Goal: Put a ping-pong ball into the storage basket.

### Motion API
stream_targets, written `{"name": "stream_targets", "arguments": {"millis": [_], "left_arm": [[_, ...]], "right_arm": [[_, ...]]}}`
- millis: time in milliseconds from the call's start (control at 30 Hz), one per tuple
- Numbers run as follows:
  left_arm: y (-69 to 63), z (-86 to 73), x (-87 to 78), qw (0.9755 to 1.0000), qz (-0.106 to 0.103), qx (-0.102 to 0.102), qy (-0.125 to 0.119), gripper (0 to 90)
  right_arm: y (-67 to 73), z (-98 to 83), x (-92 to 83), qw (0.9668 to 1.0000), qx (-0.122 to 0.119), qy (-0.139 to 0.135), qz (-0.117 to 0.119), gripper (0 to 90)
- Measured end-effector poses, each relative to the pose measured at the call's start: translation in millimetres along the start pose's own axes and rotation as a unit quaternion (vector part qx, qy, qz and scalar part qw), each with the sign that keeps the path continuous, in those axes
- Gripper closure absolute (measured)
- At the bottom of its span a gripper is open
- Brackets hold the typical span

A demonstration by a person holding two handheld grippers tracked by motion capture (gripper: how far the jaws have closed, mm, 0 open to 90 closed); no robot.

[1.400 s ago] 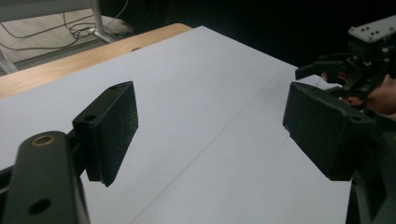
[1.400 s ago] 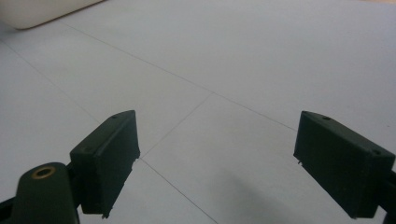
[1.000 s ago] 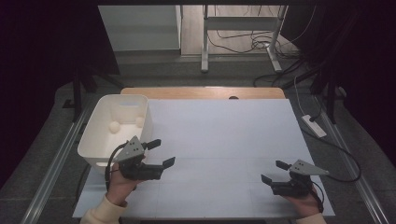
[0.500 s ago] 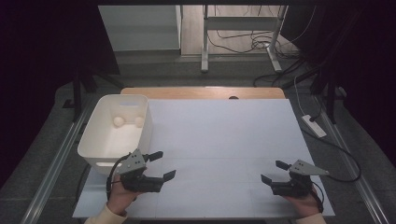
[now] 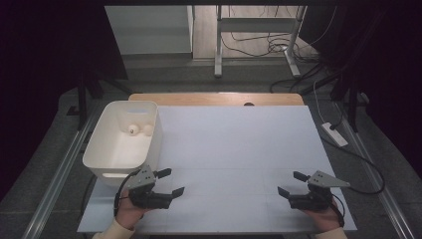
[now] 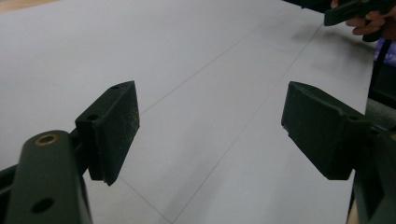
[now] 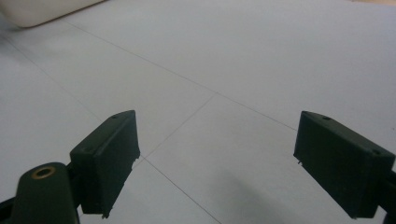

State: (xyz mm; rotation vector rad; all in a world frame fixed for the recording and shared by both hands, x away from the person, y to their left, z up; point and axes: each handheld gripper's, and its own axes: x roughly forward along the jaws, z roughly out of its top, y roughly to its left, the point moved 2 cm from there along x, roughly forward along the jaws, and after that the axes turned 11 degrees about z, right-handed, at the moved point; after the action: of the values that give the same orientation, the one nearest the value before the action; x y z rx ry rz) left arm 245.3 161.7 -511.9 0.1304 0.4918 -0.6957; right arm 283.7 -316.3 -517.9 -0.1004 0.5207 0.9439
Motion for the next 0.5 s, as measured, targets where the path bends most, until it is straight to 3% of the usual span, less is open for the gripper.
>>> {"name": "stream_targets", "arguments": {"millis": [500], "left_arm": [[4.3, -14.4, 3.1, 0.9999, 0.006, 0.005, 0.012, 20.4]], "right_arm": [[2.5, -0.1, 1.9, 0.9999, -0.009, 0.001, 0.014, 14.1]]}}
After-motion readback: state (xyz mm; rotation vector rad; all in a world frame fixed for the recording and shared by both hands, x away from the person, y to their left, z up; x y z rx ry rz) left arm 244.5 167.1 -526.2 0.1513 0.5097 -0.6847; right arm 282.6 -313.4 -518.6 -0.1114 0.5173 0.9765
